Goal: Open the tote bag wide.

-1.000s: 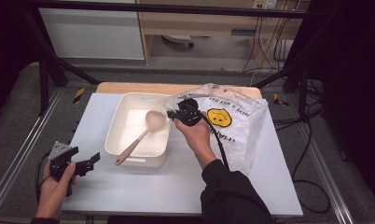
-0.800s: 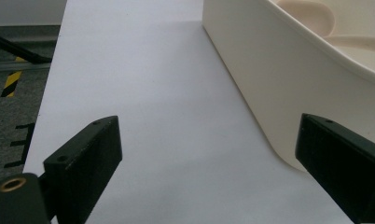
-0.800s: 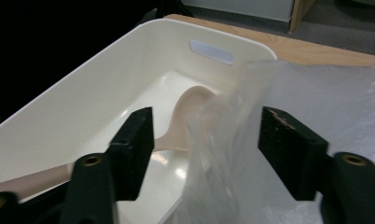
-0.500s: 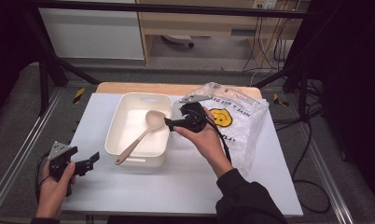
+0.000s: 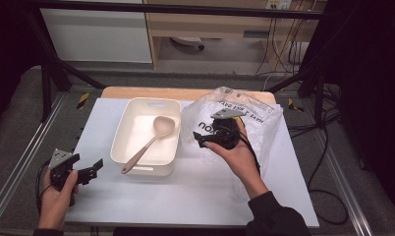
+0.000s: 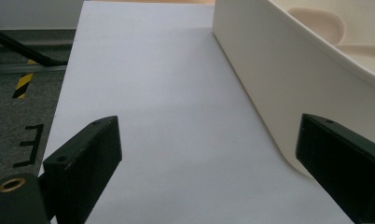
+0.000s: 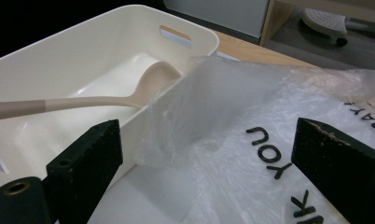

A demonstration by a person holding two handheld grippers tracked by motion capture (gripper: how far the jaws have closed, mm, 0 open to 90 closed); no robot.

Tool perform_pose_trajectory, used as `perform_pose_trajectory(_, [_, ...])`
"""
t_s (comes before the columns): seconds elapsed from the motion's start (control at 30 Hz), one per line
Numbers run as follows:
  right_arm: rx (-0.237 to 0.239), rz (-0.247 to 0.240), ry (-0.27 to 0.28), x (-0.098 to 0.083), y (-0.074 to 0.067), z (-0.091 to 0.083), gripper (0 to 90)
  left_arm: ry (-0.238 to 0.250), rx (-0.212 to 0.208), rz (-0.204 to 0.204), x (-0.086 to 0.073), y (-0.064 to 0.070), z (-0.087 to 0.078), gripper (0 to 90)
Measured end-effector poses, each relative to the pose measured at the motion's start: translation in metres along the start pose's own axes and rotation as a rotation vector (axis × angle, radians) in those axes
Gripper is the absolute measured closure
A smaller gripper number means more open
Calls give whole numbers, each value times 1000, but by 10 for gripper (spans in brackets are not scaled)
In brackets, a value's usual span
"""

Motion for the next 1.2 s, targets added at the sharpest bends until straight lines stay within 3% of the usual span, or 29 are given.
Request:
perform_pose_trajectory(0.1, [7, 28, 14, -10, 9, -2, 95, -3, 3, -7, -1, -2, 0, 70])
perform_pose_trajectory(0.37, [-13, 49, -26, -31, 30, -1, 91, -4, -3, -3, 0, 0, 0, 70])
perform_pose_trajectory(0.6, [-29, 78, -40, -39, 42, 0, 98, -6, -19, -4, 0, 1, 0, 70])
perform_pose_trajectory(0.83, [-46, 87, -71, -48, 53, 6, 108, -5, -26, 6, 0, 3, 1, 69])
perform_pose_trajectory(1.2, [-69, 87, -80, -53, 66, 16, 106, 2, -31, -11, 0, 2, 1, 70])
Point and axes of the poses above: each handheld gripper's, and its own axes: z roughly forward along the jaws, x roughly out of its top, y roughly to its right, the point moved 4 cm from there along z, roughly forward along the jaws, and after that the axes turned 9 degrees about -y, right-handed, at the moved point
